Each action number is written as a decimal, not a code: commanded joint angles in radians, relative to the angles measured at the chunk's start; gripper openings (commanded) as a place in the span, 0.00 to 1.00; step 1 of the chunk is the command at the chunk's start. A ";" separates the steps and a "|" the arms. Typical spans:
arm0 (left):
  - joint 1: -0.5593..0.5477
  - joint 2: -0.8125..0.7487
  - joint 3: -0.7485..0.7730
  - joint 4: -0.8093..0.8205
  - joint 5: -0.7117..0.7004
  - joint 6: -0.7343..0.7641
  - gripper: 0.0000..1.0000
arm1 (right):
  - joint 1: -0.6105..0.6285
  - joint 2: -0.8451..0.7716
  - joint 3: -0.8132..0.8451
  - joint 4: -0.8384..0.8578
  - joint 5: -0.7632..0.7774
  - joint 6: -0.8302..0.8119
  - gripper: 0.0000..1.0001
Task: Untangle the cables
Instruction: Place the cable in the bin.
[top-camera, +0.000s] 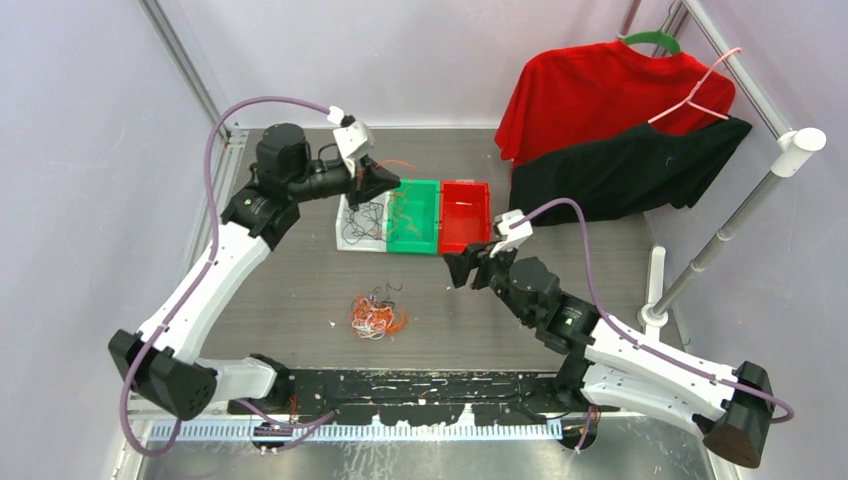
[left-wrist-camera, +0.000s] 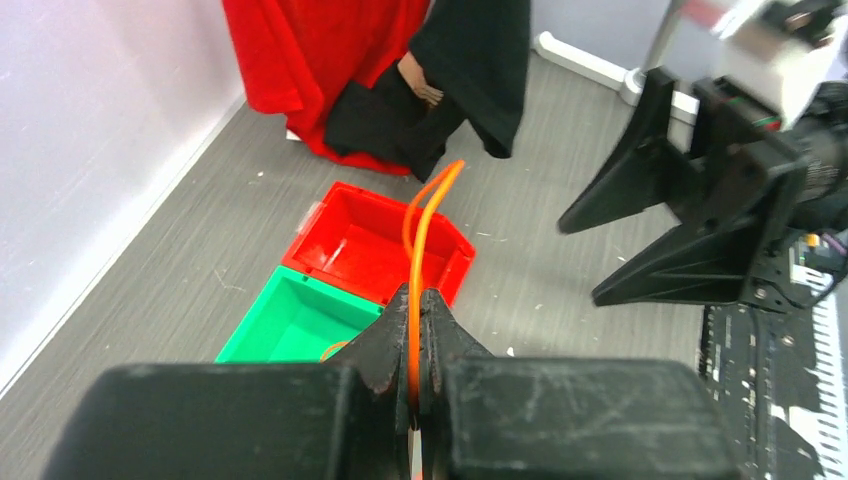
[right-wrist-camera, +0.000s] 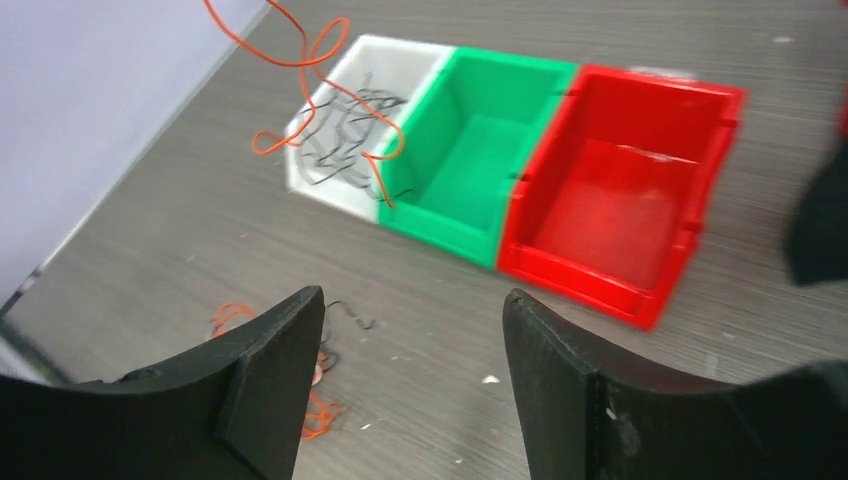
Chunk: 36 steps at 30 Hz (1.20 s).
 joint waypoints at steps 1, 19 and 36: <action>-0.018 0.086 0.018 0.144 -0.057 0.002 0.00 | -0.015 -0.073 0.027 -0.098 0.197 0.014 0.69; -0.042 0.570 0.335 0.107 -0.138 0.053 0.00 | -0.059 -0.034 0.023 -0.045 0.270 0.002 0.59; -0.066 0.581 0.167 -0.005 -0.357 0.120 0.00 | -0.116 -0.074 0.018 -0.074 0.224 -0.004 0.57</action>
